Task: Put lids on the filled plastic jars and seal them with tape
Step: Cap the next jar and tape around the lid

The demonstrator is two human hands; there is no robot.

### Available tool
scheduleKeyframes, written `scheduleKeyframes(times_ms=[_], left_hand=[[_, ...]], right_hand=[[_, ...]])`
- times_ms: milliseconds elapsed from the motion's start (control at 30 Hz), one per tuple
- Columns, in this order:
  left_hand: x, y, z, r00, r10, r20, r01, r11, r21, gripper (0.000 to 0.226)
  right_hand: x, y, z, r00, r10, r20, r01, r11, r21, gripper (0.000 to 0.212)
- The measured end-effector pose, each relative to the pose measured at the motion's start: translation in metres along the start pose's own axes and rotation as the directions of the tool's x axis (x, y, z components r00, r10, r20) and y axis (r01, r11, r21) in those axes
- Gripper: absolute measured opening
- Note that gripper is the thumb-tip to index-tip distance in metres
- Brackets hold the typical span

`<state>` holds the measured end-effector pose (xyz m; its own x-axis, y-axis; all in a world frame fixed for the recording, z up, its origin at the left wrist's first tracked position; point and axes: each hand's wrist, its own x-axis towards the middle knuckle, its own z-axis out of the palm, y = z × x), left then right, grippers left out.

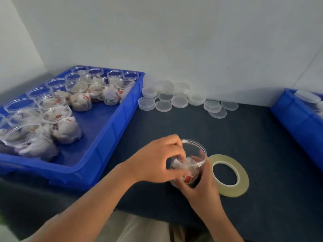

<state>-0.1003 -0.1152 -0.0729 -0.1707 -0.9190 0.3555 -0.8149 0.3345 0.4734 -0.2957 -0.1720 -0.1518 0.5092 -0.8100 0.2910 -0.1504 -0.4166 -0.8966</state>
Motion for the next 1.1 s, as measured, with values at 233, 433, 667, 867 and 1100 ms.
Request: scheduleKeyframes(times_ms=[233,433,667,867,1100], left_hand=[[0.061,-0.104,-0.009,0.735,-0.551,-0.396,0.495,0.834,-0.242,0.025],[0.100,-0.211,-0.015,0.715,-0.674,-0.185,0.698,0.670,0.255,0.064],[0.085,-0.208,0.011,0.663,-0.659,-0.355,0.739,0.652,0.170,0.082],[0.044,-0.171,0.015,0.775,-0.530,-0.343,0.607,0.775,0.175,0.050],[0.003,-0.127,0.029,0.740,-0.517,-0.431,0.579,0.815,0.017,0.010]], right_hand=[[0.000,0.007,0.006,0.999,0.013,-0.035,-0.017,0.995,-0.094,0.096],[0.002,0.006,0.006,1.000,0.012,-0.003,-0.012,0.996,-0.084,0.098],[0.003,0.007,0.005,1.000,0.002,-0.012,-0.003,0.995,-0.097,0.097],[0.002,0.005,0.005,1.000,-0.006,-0.016,0.004,0.992,-0.130,0.097],[0.001,0.004,0.004,1.000,-0.011,-0.020,0.008,0.992,-0.128,0.098]])
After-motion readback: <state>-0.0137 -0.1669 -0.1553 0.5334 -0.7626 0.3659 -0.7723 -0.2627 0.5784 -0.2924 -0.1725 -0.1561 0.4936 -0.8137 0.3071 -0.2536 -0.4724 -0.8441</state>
